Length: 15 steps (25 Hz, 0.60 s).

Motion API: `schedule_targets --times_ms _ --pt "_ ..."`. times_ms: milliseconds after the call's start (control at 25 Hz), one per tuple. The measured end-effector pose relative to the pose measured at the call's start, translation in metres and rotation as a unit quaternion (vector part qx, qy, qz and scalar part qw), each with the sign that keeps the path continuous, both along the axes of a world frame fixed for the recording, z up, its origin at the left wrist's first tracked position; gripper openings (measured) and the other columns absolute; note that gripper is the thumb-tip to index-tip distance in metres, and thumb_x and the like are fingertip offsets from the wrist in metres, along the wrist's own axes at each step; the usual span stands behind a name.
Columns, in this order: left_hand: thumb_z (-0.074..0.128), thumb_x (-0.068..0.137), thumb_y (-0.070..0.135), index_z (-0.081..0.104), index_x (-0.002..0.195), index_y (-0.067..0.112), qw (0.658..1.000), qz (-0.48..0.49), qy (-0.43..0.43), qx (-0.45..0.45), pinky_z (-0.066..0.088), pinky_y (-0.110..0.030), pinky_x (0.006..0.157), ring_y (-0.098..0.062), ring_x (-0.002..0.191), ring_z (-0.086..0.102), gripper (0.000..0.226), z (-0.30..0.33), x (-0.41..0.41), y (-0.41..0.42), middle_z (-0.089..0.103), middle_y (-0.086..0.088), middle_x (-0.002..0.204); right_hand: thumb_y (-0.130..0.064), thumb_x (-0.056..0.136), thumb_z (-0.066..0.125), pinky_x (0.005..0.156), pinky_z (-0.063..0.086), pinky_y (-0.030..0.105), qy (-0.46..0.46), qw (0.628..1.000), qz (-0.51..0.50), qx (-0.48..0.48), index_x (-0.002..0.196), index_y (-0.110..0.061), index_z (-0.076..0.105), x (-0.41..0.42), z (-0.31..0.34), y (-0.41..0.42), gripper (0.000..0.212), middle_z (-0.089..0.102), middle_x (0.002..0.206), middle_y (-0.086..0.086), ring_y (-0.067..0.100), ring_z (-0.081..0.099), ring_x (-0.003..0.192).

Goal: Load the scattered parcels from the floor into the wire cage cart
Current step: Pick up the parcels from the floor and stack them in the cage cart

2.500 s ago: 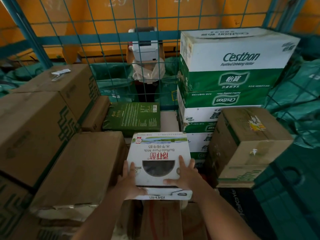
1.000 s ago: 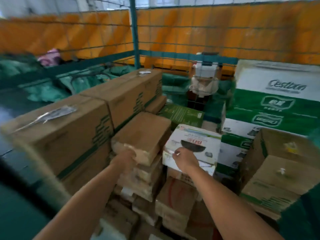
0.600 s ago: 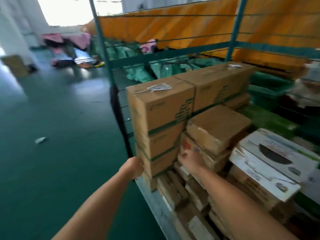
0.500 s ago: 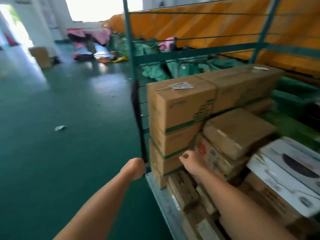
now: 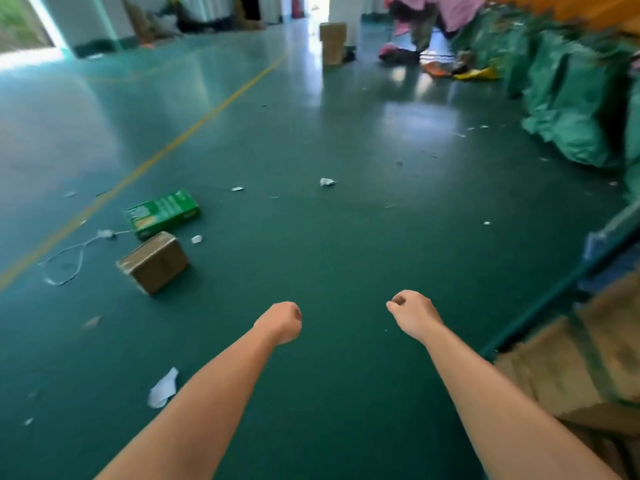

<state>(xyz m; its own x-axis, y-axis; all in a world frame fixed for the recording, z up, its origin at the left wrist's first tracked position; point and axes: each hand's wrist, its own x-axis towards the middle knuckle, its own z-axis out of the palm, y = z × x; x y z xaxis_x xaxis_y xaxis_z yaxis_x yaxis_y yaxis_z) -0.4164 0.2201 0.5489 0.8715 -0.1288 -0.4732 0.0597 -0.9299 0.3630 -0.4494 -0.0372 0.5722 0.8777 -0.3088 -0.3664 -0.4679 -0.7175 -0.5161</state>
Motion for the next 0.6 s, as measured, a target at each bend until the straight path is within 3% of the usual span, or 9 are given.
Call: schedule_targets --times_ms 240,600 --pt "0.044 0.089 0.012 0.062 0.119 0.013 0.993 0.115 0.030 -0.013 0.048 -0.033 0.095 -0.023 0.115 0.057 0.035 -0.020 0.072 0.106 0.061 -0.004 0.125 -0.036 0.098 0.047 0.078 0.046 0.030 0.034 0.992 0.124 -0.003 0.114 -0.021 0.057 0.124 -0.020 0.114 0.024 0.058 0.114 -0.003 0.019 0.057 0.098" --pt "0.049 0.092 0.019 0.057 0.126 0.017 0.955 0.290 0.069 0.016 0.046 -0.033 0.098 -0.021 0.118 0.054 0.035 -0.012 0.165 0.234 0.055 -0.001 0.132 -0.034 0.097 0.049 0.085 0.047 0.032 0.051 0.937 0.343 0.034 0.118 -0.017 0.057 0.326 -0.028 0.283 0.028 0.059 0.118 0.001 0.021 0.056 0.100"
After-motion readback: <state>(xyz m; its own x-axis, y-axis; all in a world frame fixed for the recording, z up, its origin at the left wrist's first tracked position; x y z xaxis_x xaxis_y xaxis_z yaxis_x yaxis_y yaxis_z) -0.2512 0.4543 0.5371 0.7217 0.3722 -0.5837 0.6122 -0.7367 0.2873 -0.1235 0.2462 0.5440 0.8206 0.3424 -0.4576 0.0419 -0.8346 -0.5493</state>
